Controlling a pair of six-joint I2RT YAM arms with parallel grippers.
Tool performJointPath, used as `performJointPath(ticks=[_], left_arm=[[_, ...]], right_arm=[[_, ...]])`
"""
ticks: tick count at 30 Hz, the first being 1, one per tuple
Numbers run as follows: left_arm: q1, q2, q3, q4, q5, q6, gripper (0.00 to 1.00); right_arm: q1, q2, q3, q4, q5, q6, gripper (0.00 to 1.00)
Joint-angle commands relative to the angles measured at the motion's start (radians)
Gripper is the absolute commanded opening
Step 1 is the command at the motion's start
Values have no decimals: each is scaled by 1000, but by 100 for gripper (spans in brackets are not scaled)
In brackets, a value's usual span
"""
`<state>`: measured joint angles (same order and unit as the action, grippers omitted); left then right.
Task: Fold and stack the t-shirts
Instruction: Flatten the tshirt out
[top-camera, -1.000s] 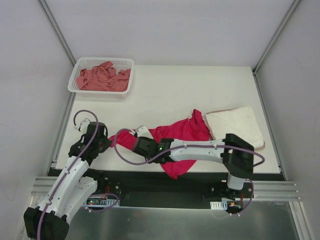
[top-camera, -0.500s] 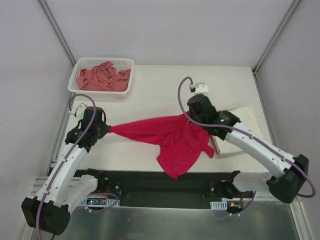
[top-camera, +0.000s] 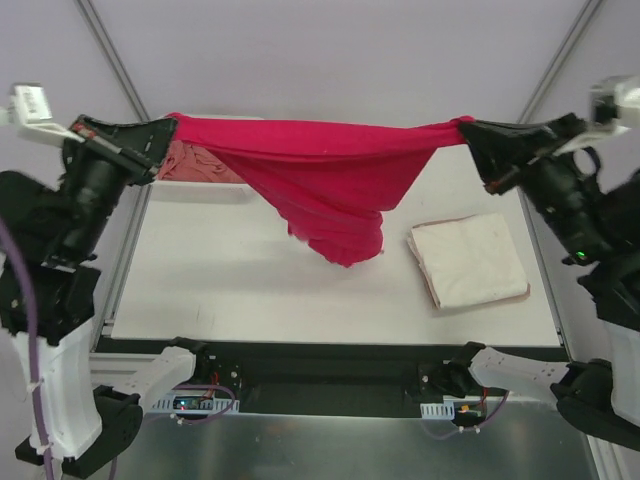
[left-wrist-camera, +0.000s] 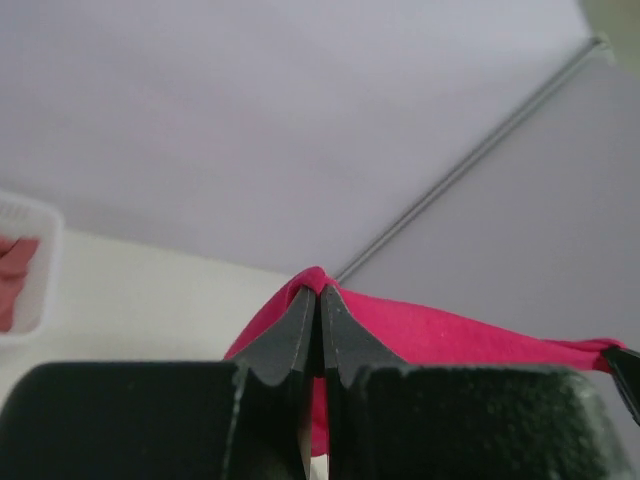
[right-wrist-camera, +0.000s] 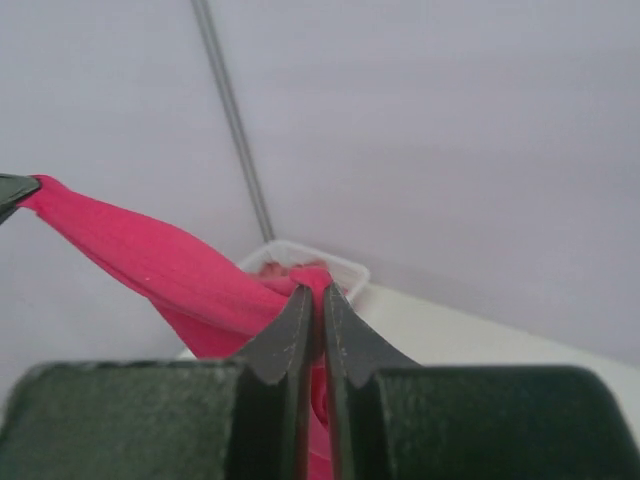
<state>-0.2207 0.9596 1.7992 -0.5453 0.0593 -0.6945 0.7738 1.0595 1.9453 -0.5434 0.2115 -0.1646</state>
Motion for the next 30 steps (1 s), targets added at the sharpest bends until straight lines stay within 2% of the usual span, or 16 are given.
performJointPath(ticks=[1, 5, 11, 15, 19, 21, 22, 24, 28, 30], left_arm=[[7, -33, 202, 27, 183, 65, 0], [7, -68, 316, 31, 226, 79, 0], [20, -85, 430, 62, 211, 62, 0], [44, -61, 492, 79, 256, 46, 0], [138, -35, 444, 88, 245, 30, 0], [144, -16, 369, 88, 228, 38, 0], [144, 5, 336, 88, 194, 47, 0], [142, 37, 229, 90, 159, 55, 0], [142, 222, 66, 90, 85, 87, 0], [141, 356, -15, 91, 97, 90, 0]], right_arm=[[-4, -91, 90, 72, -265, -1, 1], [-4, -125, 141, 115, -472, 40, 1], [-4, -70, 289, 94, -636, 126, 1], [-10, -70, 285, 137, -617, 125, 1], [-11, -69, 230, 140, -482, 57, 1], [-13, -56, 181, 122, -401, -5, 1], [-13, -40, 155, 117, -276, -21, 1], [-13, -18, 71, 122, -122, -85, 1], [-34, 90, -95, 151, 309, -165, 4], [-132, 143, -167, 143, 325, -130, 6]])
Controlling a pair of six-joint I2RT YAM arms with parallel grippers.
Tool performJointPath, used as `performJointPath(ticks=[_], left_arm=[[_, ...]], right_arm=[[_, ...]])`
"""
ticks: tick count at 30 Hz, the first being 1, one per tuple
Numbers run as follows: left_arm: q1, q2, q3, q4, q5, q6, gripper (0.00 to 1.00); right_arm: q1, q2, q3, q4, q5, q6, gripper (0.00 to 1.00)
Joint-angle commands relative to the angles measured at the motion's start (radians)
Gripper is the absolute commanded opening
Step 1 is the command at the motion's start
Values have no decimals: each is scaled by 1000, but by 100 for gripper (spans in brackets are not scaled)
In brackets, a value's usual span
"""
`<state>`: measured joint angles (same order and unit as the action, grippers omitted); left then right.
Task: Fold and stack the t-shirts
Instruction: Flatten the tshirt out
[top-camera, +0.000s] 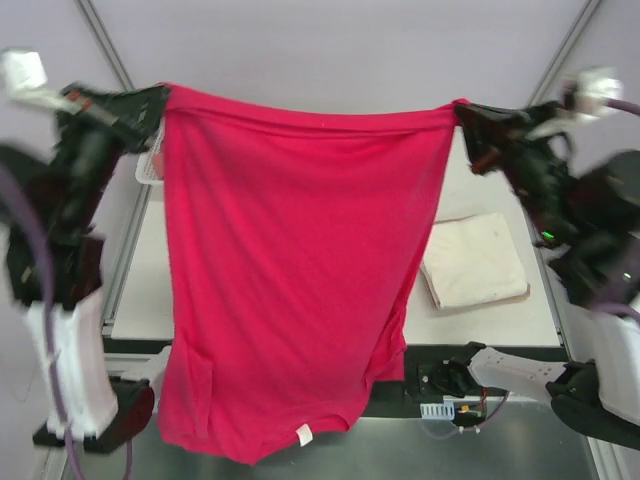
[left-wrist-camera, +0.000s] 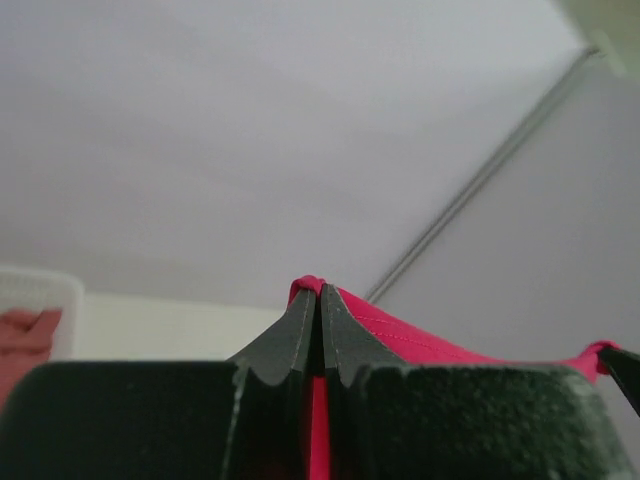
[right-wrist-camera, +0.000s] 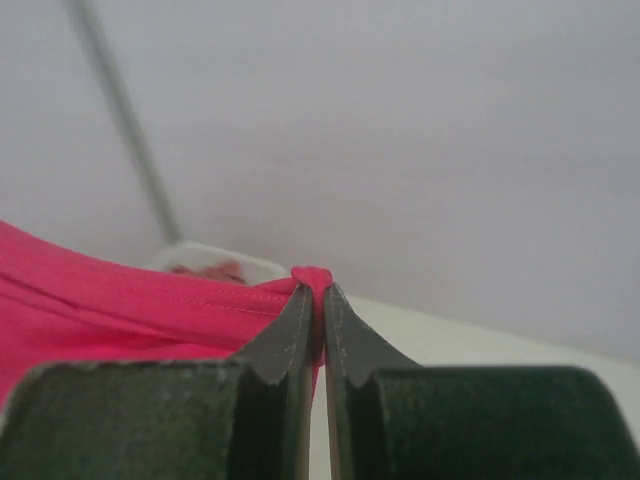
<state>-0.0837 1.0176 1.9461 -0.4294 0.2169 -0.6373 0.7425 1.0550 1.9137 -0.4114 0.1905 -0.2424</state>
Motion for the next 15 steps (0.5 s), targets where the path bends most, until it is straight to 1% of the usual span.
performJointPath(ticks=[1, 2, 3, 4, 5, 6, 7, 8, 9, 10, 11, 12, 14, 15], left_arm=[[4, 346, -180, -25, -50, 37, 0], [2, 396, -197, -25, -33, 37, 4], [-7, 495, -217, -26, -33, 47, 6], [-13, 545, -222, -26, -36, 51, 11], [-20, 594, -225, -28, -31, 57, 20], [-37, 669, -230, -29, -34, 67, 48], [-45, 699, -230, -32, -34, 68, 60], [-57, 722, -231, -38, -34, 71, 68], [-68, 743, -236, -39, -57, 76, 87], [-97, 745, -239, -40, -77, 83, 99], [-114, 739, -242, -42, -103, 93, 99], [-131, 713, -262, -42, -170, 103, 99], [-183, 675, -309, -43, -212, 108, 99], [-197, 630, -332, -42, -244, 108, 99]], right_arm=[[-142, 205, -197, 0, 266, 15, 6], [-226, 239, -221, -26, 218, 50, 8], [-262, 276, -241, -38, 176, 89, 9], [-296, 359, -264, -47, 88, 113, 10], [-339, 405, -268, -72, 55, 153, 12], [-356, 449, -260, -85, 26, 161, 15], [-370, 541, -246, -101, -43, 160, 21], [-383, 584, -196, -151, -71, 155, 45], [-387, 626, -167, -188, -85, 155, 55], [-387, 681, -144, -220, -107, 152, 64], [-387, 698, -131, -254, -114, 150, 90], [-387, 698, -146, -251, -120, 152, 99], [-387, 677, -197, -209, -149, 157, 97], [-385, 650, -256, -193, -164, 163, 97]])
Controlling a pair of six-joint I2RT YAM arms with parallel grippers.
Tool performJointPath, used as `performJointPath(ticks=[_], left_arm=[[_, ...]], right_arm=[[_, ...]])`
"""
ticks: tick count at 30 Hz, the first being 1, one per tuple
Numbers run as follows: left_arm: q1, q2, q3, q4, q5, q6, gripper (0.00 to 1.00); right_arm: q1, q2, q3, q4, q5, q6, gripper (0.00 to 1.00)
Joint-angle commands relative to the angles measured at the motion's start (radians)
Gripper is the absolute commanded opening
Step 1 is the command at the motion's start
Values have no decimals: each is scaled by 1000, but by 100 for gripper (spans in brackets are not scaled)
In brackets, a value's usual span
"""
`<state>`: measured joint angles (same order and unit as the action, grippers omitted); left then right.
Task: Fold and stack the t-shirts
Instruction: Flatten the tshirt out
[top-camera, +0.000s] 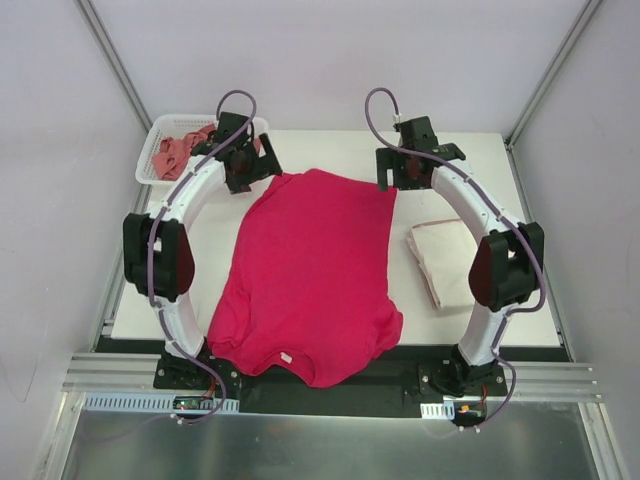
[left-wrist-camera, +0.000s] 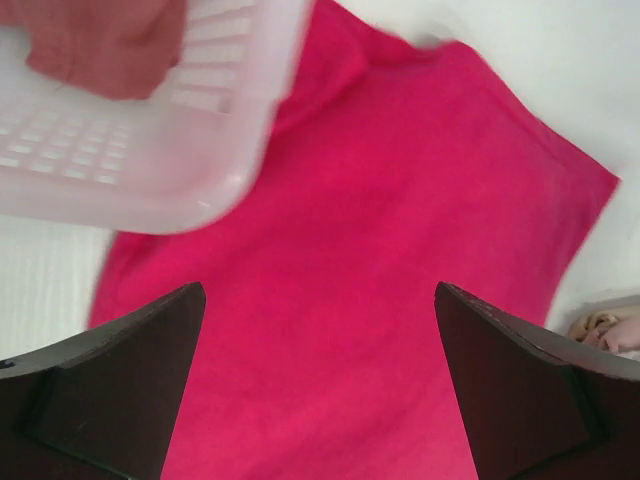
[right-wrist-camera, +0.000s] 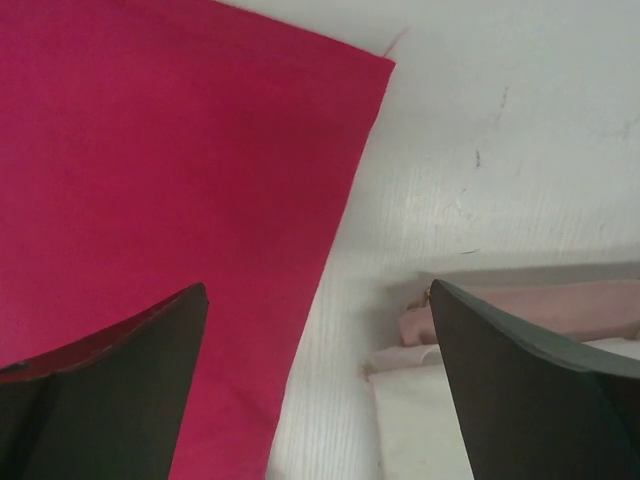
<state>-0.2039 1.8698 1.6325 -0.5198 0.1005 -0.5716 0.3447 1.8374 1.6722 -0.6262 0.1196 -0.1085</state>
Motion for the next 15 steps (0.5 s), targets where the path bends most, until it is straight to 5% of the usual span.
performJointPath(ticks=[1, 6, 15], left_arm=[[-103, -247, -45, 49, -137, 39, 99], [-173, -441, -325, 50, -148, -29, 99], [-357, -774, -908, 49, -160, -315, 99]], right_arm=[[13, -147, -41, 37, -142, 32, 97], [37, -167, -169, 132, -276, 30, 97], [149, 15, -154, 140, -316, 78, 97]])
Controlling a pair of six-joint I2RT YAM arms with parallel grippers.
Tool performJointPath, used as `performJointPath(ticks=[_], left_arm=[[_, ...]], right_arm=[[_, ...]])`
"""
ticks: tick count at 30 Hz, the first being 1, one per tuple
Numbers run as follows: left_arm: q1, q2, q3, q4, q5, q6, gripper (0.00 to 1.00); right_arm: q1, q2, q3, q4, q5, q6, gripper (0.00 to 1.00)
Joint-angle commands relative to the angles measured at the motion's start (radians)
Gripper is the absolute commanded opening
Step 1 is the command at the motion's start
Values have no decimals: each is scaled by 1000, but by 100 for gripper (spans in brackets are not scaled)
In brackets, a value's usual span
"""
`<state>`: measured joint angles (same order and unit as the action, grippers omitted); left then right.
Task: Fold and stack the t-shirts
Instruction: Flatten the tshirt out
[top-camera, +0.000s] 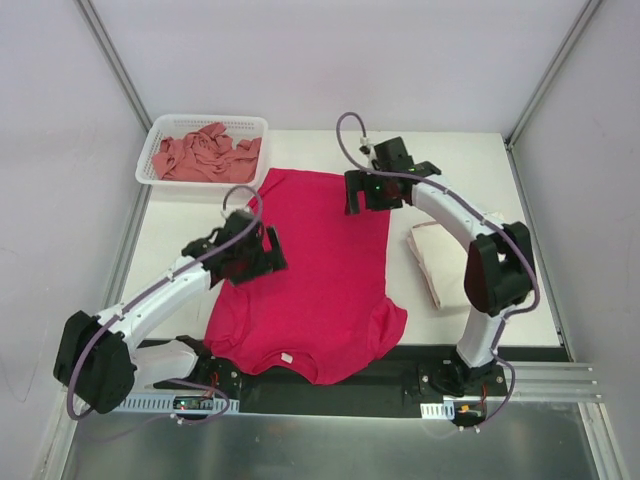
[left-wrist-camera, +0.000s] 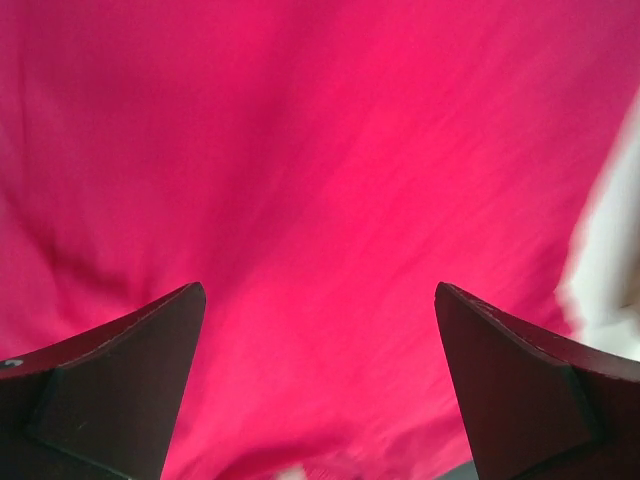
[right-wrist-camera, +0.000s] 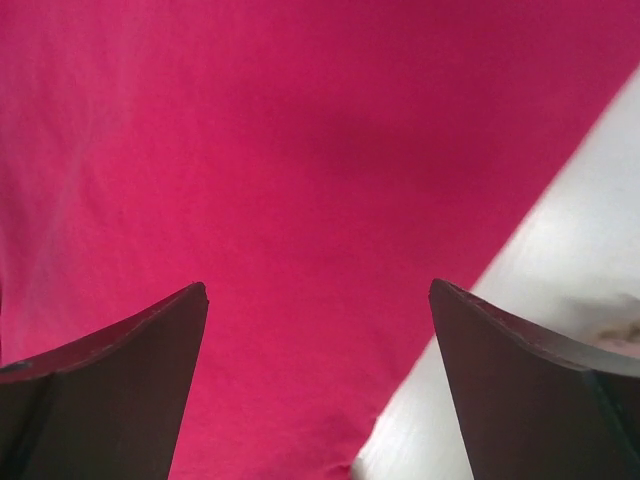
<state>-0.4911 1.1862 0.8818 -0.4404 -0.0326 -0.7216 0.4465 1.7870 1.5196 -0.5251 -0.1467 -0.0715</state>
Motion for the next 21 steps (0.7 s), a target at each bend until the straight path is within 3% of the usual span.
performJointPath(ticks=[1, 5, 10, 21], left_arm=[[-78, -100, -182, -31, -32, -180, 99], [-92, -57, -245, -29, -44, -236, 99], [-90, 133, -216, -29, -84, -253, 99], [-31, 625, 230, -31, -119, -93, 99]], right_arm=[[58, 78, -6, 48, -36, 45, 97], [96, 126, -44, 65, -14, 114, 97], [104, 118, -173, 120, -27, 167, 97], [178, -151, -576, 203, -16, 298, 97]])
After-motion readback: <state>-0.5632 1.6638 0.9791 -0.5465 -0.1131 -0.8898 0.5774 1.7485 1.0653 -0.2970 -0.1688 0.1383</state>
